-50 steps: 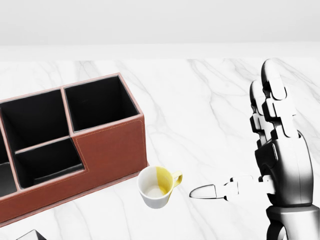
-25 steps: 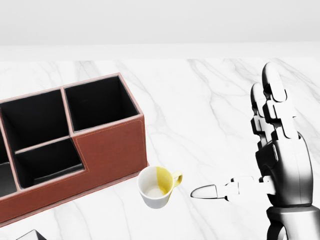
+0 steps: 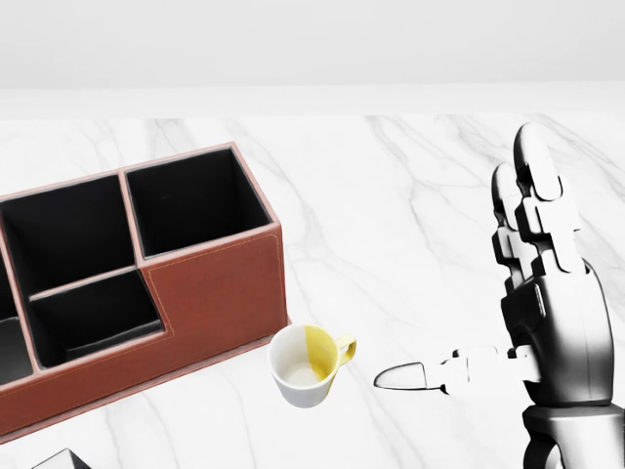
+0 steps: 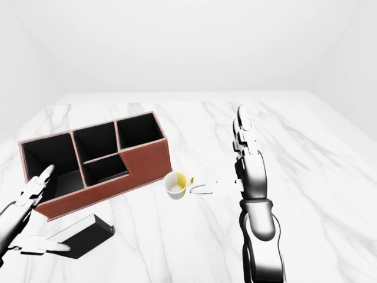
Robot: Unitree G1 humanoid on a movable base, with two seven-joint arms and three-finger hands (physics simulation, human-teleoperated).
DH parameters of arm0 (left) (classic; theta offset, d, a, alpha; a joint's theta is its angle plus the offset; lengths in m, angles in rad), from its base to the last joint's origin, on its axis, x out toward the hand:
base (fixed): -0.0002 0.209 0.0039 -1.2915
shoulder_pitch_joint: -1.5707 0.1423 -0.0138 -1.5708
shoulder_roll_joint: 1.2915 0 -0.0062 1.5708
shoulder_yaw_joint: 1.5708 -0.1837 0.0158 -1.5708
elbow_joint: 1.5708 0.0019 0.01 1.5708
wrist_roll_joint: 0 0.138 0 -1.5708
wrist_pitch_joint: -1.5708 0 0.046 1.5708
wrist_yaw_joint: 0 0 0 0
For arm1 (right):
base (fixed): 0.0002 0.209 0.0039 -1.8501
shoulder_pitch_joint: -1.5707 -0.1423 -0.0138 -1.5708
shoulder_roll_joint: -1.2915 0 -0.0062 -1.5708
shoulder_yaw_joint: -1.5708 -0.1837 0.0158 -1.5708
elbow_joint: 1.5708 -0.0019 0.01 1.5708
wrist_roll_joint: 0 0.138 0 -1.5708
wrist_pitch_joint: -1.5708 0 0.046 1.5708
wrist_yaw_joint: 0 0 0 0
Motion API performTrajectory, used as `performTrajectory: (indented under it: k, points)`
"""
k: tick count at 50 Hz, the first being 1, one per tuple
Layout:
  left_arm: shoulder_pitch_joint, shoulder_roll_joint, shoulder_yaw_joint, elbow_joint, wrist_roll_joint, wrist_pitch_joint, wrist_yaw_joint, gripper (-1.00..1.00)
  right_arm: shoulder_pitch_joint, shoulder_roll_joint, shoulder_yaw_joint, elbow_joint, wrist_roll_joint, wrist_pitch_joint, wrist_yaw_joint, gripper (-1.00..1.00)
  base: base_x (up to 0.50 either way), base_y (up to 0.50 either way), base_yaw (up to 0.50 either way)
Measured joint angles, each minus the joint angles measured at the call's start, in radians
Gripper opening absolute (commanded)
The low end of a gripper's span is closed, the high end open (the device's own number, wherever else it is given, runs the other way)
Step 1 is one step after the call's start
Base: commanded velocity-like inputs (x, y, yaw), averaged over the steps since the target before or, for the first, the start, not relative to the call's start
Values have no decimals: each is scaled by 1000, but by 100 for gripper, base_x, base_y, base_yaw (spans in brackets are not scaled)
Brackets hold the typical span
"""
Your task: Pick up the book and place it in the front compartment of the caddy.
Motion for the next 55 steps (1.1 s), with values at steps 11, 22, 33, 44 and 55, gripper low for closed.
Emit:
performTrajectory:
  k: [11,22,33,44,55]
  points:
    - [-8,19,-14,46,18,0,0,100,2,0,-1,8,2,0,-1,99,0,0,0]
    - [-4,22,-25,76,37,0,0,100,5,1,-2,12,3,0,-2,99,0,0,0]
    - [3,22,-38,106,53,0,0,100,11,0,-7,11,7,0,-1,99,0,0,0]
    - [13,23,-42,143,57,0,0,100,12,-1,-11,18,10,0,-1,99,0,0,0]
    - [19,30,-43,193,64,0,0,100,9,-1,-9,33,11,0,-3,99,0,0,0]
